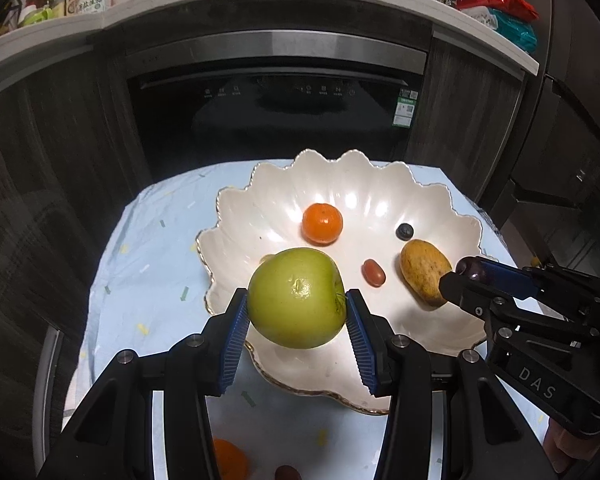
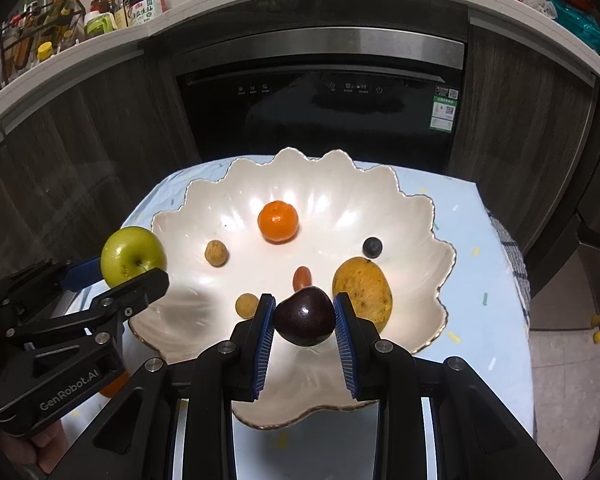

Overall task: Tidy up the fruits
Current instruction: 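Lift the green apple and dark plum and carry them over the white bowl, then open the left tool to drop the apple while the right tool releases the plum into the bowl, then withdraw both open tools from the bowl toward the mandarin and red fruit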

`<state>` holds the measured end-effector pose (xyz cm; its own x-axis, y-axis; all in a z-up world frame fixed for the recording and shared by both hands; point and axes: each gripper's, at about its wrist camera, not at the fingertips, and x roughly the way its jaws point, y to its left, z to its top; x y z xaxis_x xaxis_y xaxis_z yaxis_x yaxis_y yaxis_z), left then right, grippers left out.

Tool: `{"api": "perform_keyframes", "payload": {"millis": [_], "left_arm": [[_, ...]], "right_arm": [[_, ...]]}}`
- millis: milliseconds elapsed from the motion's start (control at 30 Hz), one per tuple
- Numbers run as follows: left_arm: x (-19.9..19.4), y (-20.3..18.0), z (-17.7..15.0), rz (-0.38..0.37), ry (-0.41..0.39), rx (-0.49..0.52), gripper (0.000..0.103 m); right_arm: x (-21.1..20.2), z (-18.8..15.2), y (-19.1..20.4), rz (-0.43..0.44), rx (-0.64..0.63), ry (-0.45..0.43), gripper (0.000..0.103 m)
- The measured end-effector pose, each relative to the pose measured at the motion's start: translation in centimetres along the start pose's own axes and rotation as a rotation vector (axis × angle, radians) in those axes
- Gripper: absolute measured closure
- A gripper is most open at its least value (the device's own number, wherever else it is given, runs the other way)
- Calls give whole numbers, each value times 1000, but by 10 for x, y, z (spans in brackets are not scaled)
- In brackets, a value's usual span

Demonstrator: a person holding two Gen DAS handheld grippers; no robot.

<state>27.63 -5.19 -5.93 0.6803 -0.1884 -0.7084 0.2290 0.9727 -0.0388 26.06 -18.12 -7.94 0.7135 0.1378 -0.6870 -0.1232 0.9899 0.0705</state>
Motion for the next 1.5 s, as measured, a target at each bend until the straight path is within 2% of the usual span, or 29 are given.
{"api": "perform_keyframes", "payload": {"millis": [333,700,733,767,833,900,967,1100,1133,1300,1500], "left_arm": [[12,-2,-2,-1,42,8,55],[20,3,-10,22,96,-13,55],[20,3,-11,23,98,-12,52],[18,2,-12,26,88,-10,41],[12,2,-13,46,54,-6,31],[10,2,-11,51,46,2,31],[9,2,-10,56,43,3,31],[3,4,-10,71,28,-3,29],[1,5,-10,72,26,-6,26],[-7,5,-10,86,11,-11,19],[-20,8,-14,92,0,-16,18]], "right_arm": [[15,-6,2,14,-13,63,72],[18,-13,5,4,-24,94,71],[18,-14,4,1,-22,96,70],[18,-14,4,0,-20,96,69],[15,-14,2,-9,-15,86,54],[11,-14,1,-22,-14,69,48],[9,-13,0,-32,-13,61,48],[1,-13,-4,-58,5,29,29],[-1,-13,-5,-61,6,22,27],[-8,-13,-4,-69,9,15,25],[-19,-13,-1,-71,9,-5,25]]}}
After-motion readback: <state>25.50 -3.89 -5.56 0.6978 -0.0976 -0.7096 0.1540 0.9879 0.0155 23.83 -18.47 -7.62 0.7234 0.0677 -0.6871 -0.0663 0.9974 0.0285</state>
